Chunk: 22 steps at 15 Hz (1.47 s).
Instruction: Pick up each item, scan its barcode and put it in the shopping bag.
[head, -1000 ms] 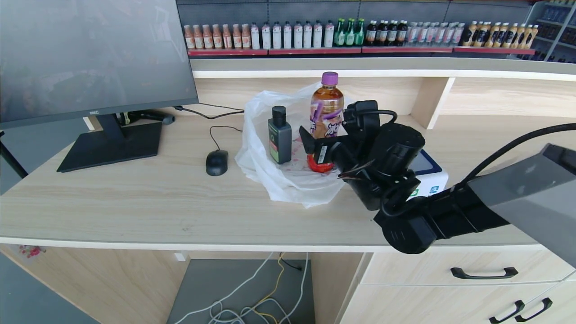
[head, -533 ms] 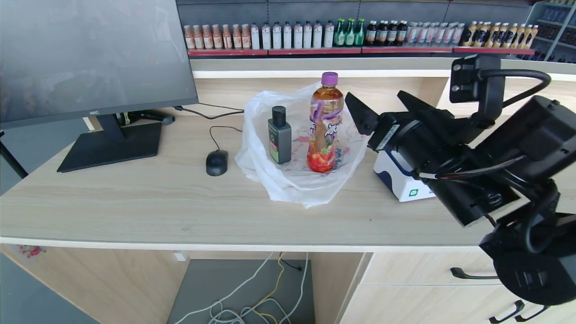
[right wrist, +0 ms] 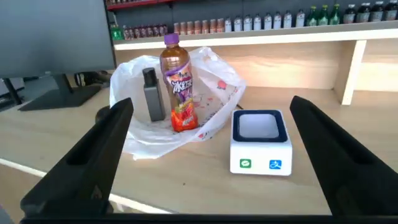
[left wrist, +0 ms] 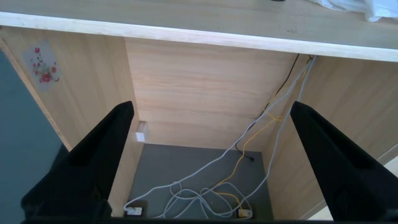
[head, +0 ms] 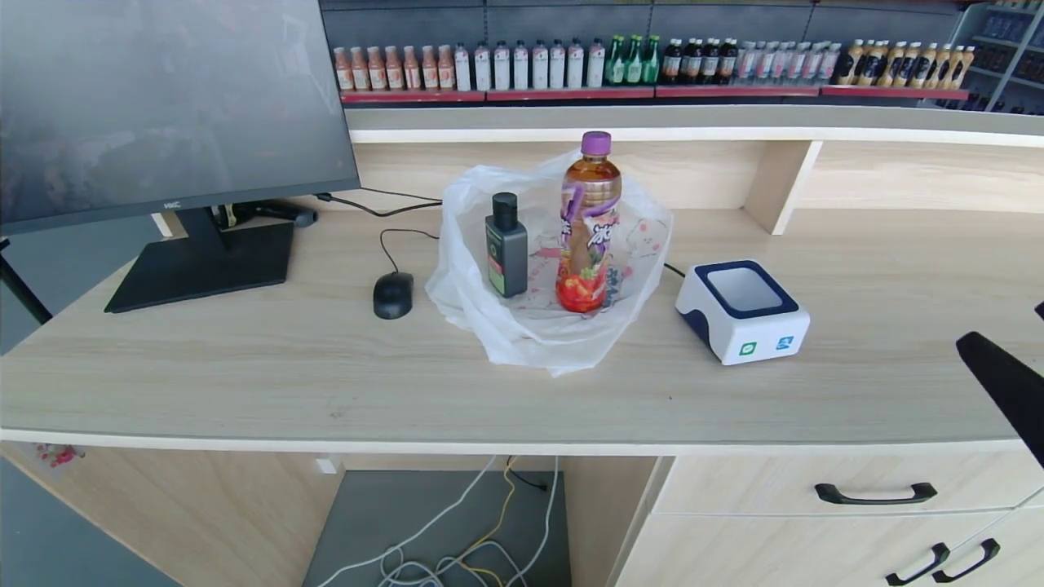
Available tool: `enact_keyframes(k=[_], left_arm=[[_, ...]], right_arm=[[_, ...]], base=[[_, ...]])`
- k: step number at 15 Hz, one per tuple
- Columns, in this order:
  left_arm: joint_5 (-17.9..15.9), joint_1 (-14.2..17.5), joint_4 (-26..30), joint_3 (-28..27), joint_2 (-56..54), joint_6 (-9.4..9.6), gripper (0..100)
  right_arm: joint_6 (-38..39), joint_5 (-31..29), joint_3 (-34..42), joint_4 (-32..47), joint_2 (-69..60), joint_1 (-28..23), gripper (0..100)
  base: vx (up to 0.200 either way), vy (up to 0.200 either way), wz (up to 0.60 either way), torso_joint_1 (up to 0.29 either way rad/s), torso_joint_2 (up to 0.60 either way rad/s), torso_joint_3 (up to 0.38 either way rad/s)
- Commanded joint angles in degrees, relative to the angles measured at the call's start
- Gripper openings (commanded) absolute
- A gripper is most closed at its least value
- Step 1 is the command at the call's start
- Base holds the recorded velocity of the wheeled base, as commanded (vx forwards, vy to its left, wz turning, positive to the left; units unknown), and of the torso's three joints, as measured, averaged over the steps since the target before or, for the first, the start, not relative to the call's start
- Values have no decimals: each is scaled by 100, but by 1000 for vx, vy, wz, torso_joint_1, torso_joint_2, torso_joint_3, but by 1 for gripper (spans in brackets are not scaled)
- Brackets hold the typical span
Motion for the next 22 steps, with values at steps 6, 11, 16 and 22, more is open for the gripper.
enact_keyframes(k=[6, 11, 16, 22], left_arm=[[0, -6, 0, 0, -2, 7, 100], [0, -6, 0, 0, -2, 7, 100], [0, 2, 0, 0, -2, -2, 100], [0, -6, 0, 0, -2, 7, 100]], right_arm=[[-478, 690, 334, 6520, -5052, 19, 100], [40, 655, 545, 6704, -5342, -1027, 100], [322, 523, 509, 6880, -4770, -2618, 100], [313, 409, 501, 6871, -5025, -3453, 100]], base=[[0, 0, 0, 0, 0, 0], [0, 0, 0, 0, 0, 0], [0, 0, 0, 0, 0, 0], [0, 0, 0, 0, 0, 0]])
